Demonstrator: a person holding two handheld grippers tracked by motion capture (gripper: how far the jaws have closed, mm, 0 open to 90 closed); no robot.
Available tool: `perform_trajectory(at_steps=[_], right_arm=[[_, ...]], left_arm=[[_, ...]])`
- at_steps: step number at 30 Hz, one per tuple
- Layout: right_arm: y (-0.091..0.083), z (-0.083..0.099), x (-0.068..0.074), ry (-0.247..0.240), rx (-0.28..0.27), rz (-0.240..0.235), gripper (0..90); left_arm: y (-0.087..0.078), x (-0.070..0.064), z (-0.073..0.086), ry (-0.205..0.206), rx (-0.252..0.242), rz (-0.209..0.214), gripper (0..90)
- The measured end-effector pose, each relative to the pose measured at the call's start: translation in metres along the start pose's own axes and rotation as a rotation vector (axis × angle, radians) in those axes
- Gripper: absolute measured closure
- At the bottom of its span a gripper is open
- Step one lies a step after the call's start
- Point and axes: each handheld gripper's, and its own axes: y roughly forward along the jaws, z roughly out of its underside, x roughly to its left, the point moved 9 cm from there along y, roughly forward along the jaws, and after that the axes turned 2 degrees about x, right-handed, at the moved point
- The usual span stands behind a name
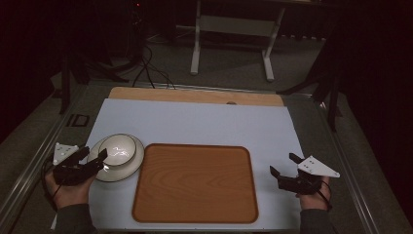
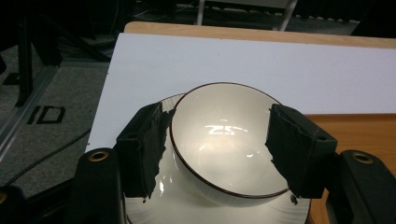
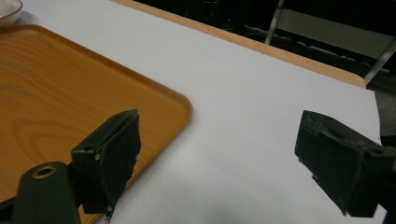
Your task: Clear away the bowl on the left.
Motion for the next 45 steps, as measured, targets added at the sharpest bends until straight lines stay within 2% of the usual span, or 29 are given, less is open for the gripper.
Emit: perform_trajectory(at_steps=[23,32,40,45], right_arm=[[0.000,-0.003,0.002,-0.029,-0.003,0.005,13.5],[0.001,-0.002,0.002,-0.032,0.001,0.006,13.5],[0.001,-0.002,0.002,-0.034,0.000,0.011,13.5],[0.001,-0.002,0.002,-0.034,0.002,0.012,13.5]], left_arm=[[0.003,-0.004,-0.001,0.010,0.008,0.007,38.8],[0.012,-0.009,-0.003,0.010,0.019,0.012,38.7],[0.025,-0.009,-0.002,0.019,0.051,-0.020,38.6],[0.034,-0.007,0.000,0.042,0.086,-0.045,38.6]])
